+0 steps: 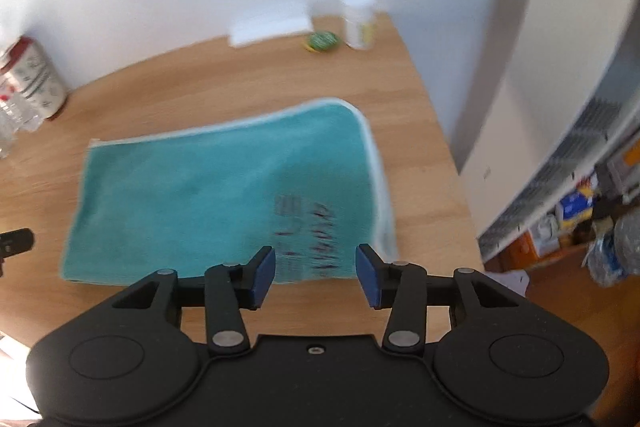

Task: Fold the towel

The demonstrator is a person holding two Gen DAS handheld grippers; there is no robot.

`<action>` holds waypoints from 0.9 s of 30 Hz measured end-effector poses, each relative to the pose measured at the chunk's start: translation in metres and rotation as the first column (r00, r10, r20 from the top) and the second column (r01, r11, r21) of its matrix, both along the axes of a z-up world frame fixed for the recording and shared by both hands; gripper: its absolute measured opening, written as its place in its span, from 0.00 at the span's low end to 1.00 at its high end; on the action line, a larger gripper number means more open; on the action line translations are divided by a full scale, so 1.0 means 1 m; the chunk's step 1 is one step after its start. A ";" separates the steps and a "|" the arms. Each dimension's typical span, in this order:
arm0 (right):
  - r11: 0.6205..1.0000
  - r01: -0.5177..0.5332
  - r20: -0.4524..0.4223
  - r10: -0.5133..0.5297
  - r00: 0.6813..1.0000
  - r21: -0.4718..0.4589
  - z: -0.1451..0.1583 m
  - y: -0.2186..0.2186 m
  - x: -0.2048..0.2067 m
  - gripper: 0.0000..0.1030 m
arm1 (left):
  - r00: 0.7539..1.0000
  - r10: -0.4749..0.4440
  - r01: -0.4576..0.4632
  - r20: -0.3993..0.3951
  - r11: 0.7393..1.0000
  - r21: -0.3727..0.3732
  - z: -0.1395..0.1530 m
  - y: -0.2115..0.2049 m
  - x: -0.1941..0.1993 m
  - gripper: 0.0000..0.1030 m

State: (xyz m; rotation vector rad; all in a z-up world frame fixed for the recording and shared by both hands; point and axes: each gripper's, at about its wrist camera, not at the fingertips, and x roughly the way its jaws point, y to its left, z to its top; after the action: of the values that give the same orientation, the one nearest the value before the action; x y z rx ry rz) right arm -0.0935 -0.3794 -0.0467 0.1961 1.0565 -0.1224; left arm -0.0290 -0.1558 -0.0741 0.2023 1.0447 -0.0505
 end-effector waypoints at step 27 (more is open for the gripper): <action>0.999 0.046 0.008 -0.046 0.999 -0.019 0.046 0.085 -0.028 0.54 | 0.995 -0.013 0.012 -0.096 1.000 -0.017 0.037 0.011 -0.038 0.99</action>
State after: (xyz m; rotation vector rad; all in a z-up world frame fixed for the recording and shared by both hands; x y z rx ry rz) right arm -0.1215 -0.2944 -0.0011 0.2040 1.0432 -0.1732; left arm -0.0668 -0.1445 -0.0372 0.1936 1.1388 -0.0807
